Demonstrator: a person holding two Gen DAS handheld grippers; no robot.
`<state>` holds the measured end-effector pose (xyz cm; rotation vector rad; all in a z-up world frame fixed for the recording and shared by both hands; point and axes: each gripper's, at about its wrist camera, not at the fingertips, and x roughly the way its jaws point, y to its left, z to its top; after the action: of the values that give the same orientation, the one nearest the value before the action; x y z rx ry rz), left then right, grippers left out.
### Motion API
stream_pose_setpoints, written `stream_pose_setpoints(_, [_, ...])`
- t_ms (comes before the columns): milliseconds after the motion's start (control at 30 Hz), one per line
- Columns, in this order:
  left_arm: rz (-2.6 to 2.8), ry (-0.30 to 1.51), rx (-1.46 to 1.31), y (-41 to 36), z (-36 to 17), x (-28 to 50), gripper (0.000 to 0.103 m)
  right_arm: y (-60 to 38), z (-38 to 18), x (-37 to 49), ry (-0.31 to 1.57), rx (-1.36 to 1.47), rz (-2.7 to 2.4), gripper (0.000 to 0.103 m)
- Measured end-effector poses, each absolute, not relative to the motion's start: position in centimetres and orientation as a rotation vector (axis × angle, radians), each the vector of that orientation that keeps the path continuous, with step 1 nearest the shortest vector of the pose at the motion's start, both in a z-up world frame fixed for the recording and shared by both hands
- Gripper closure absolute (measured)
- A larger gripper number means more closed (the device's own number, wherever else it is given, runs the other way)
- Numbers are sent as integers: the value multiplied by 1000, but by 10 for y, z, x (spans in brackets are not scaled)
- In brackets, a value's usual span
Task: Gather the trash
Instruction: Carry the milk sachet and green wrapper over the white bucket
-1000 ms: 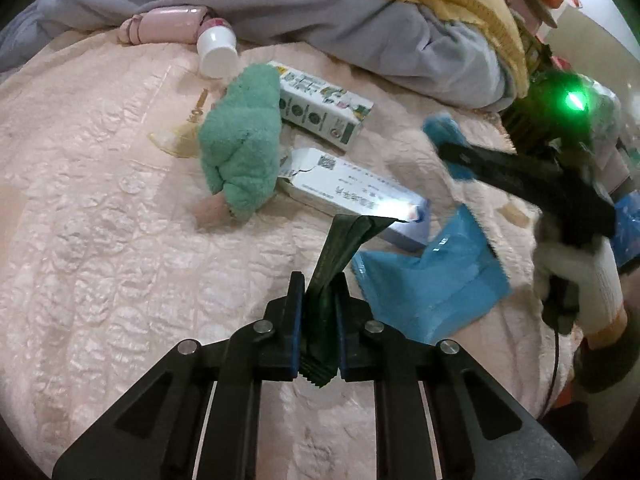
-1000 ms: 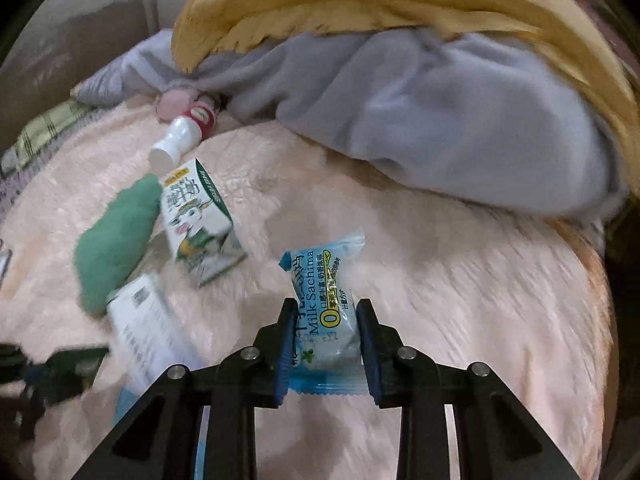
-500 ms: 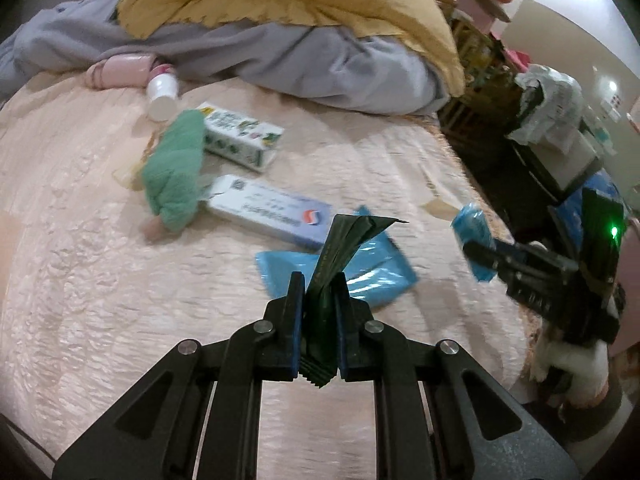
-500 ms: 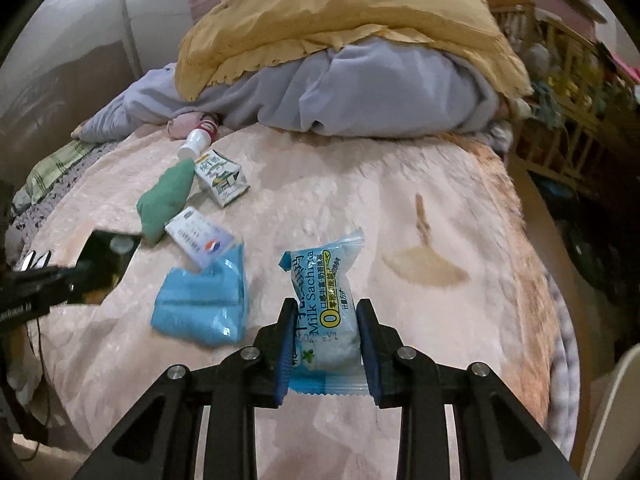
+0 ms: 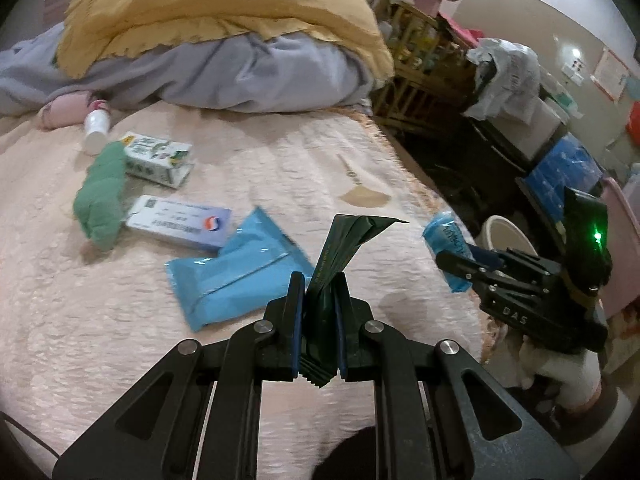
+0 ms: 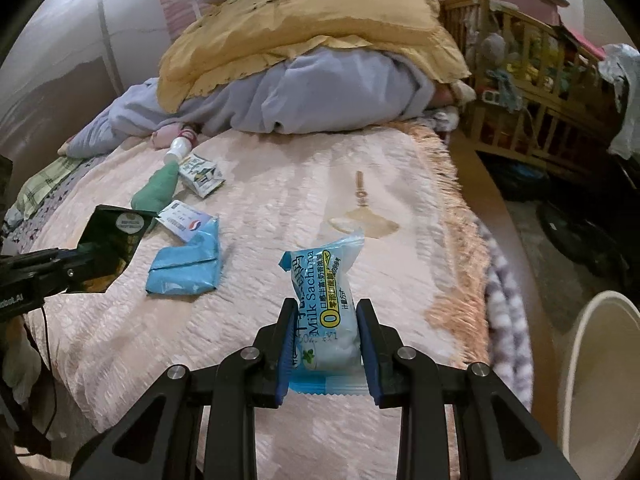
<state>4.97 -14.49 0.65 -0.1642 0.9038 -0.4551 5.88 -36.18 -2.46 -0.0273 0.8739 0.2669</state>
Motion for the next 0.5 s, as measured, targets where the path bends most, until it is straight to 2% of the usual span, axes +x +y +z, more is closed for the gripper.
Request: stream_pose_setpoints(500, [-656,959,-165,-218,18,52,92,-439,-10,23,823,54,134,75])
